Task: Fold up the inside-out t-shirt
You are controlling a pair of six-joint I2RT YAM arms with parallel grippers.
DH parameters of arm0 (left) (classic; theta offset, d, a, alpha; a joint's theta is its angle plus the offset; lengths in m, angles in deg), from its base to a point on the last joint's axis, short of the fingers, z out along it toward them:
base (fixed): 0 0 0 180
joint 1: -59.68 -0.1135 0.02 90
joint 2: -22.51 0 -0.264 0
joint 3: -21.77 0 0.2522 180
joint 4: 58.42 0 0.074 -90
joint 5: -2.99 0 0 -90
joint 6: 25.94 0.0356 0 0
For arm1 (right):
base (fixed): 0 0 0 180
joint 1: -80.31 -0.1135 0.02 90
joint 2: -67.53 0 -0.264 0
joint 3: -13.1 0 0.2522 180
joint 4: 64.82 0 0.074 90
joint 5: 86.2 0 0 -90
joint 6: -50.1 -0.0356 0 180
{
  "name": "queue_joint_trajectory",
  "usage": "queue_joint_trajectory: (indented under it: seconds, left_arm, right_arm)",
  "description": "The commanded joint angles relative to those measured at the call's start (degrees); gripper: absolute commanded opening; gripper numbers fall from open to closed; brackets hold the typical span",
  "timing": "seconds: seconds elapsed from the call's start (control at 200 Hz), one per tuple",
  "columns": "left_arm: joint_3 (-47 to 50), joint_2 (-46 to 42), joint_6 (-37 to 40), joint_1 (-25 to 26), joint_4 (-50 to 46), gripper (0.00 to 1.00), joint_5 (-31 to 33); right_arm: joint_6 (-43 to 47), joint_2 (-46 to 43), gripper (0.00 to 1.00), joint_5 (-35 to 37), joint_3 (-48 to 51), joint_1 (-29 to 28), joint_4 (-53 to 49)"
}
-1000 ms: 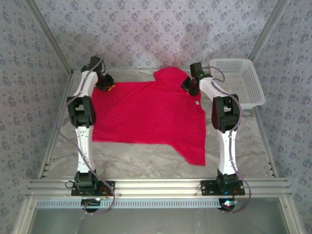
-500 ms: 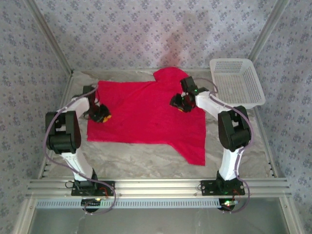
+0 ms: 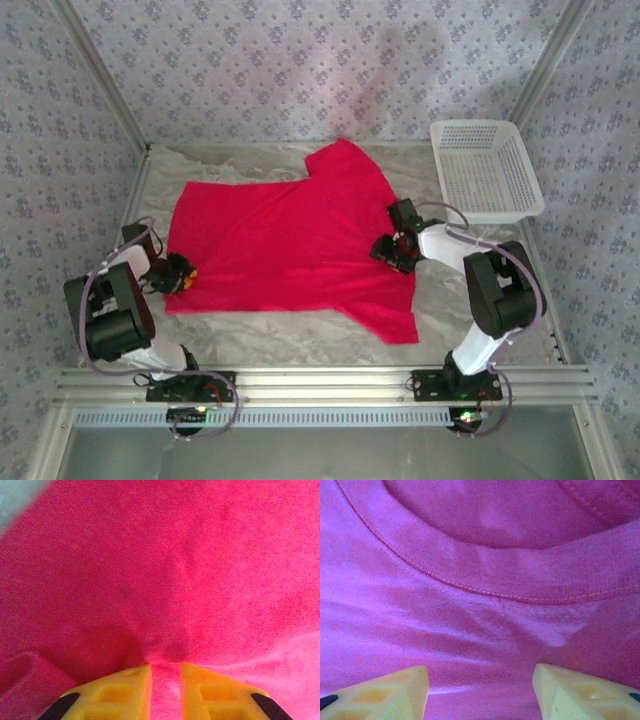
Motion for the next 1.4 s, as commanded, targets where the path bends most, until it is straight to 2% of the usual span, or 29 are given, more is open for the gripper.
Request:
queue_joint_trajectory:
  seconds: [0.0, 0.15, 0.275, 0.39, 0.63, 0.889, 1.059, 1.154, 1.259, 1.394]
  left_arm:
    - [0.81, -2.66, -0.26, 0.07, -0.82, 0.22, 2.3]
    - [-3.31, -2.75, -0.06, 3.49, -2.53, 0.23, 5.61]
    - [-10.9, -0.42, 1.65, 10.37, -4.68, 0.23, 10.16]
    - [-18.17, 5.9, 3.21, 15.29, -4.1, 0.24, 12.79]
    - [-35.13, 26.56, 2.8, 15.77, -5.64, 0.23, 10.17]
    - [-52.51, 40.99, 0.95, 16.44, -7.54, 0.22, 8.99]
    - [-67.6, 50.76, 1.57, 17.74, -10.01, 0.23, 6.89]
    - [-78.76, 55.29, 3.69, 18.15, -16.2, 0.23, 6.69]
    - [-83.57, 53.34, 6.85, 18.12, -21.63, 0.23, 8.28]
    - [-73.53, 40.6, 9.3, 18.12, -25.23, 0.23, 14.23]
  right_arm:
    - [-3.02, -2.53, 0.62, 4.25, 4.1, -0.95, -3.41]
    - [-1.1, -3.66, 0.62, 4.64, -0.58, -1.3, -5.76]
    - [0.97, -3.18, 0.64, 4.26, -6.32, -1.72, -5.78]
    - [2.34, 1.59, 0.64, 3.21, -12.11, -1.78, -4.15]
    - [1.45, 16.9, 0.63, 0.5, -25.97, 0.29, -3.36]
    - [-0.61, 30.99, 0.62, 0.91, -38.76, 4.89, -5.16]
    - [-0.91, 36.33, 0.61, 3.69, -48.22, 6.91, -8.38]
    - [-0.81, 38.45, 0.61, 4.7, -54.37, 7.78, -10.39]
    - [-0.1, 38.43, 0.61, 3.1, -60.01, 7.96, -13.61]
    - [2.18, 32.0, 0.61, 1.19, -58.86, 6.32, -14.55]
